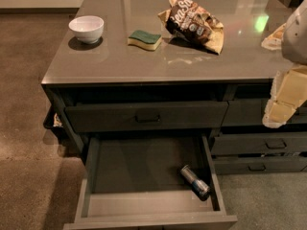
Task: Pick redbull can from middle drawer and place on counter
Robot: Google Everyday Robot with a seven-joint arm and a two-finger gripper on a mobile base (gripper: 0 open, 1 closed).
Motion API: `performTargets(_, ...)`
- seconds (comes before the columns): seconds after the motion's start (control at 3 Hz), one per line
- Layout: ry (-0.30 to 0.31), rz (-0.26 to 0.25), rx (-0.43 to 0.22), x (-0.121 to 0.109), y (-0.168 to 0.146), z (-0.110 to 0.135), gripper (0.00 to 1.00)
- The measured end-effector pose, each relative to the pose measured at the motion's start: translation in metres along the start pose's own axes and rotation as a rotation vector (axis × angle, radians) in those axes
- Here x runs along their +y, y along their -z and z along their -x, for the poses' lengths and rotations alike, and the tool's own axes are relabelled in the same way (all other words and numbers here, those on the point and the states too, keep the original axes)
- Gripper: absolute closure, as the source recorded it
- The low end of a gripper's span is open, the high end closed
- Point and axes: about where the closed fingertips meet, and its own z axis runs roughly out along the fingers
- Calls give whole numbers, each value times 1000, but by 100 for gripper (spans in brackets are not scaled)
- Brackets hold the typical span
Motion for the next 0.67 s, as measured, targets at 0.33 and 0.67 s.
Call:
performTargets(0.33,0,0,0,0,0,0,0)
performTargets(0.67,34,14,-2,2,-23,2,0)
